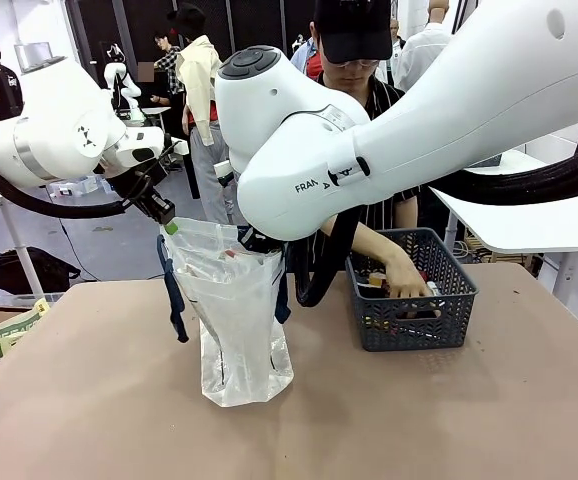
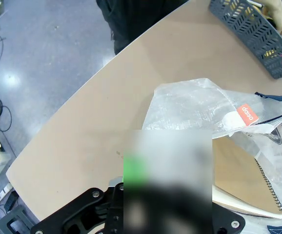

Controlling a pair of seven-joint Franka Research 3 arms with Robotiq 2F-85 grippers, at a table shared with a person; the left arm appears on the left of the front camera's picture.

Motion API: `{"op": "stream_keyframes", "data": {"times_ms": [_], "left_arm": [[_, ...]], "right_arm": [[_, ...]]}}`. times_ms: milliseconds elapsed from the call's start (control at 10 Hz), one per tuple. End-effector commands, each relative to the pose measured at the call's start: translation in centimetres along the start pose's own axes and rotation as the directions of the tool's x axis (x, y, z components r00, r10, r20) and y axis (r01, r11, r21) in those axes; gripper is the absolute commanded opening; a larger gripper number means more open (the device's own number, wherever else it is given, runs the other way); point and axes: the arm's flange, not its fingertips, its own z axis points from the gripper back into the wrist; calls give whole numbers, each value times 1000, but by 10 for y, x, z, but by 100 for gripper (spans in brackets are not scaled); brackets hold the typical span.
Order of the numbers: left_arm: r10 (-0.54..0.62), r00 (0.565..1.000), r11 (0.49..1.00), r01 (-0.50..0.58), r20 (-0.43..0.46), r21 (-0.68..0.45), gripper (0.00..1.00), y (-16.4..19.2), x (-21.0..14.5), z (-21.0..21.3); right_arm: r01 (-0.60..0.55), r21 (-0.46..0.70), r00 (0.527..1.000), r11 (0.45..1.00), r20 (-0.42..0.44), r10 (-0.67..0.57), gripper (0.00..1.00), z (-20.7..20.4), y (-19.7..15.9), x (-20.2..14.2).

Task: Transfer purchased items from the store into the shopping bag.
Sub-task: Move the Reusable shopping bag to the right side of the table.

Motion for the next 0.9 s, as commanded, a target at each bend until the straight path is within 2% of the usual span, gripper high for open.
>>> {"op": "stream_keyframes", "data": {"times_ms": [0, 800], "left_arm": [[11, 1000, 1000, -11, 17, 8, 0, 1, -5, 3], [11, 1000, 1000, -11, 17, 8, 0, 1, -5, 3]], "right_arm": [[-5, 16, 1000, 1000, -8, 6, 0, 1, -4, -3], [-5, 16, 1000, 1000, -8, 6, 0, 1, -4, -3]]}}
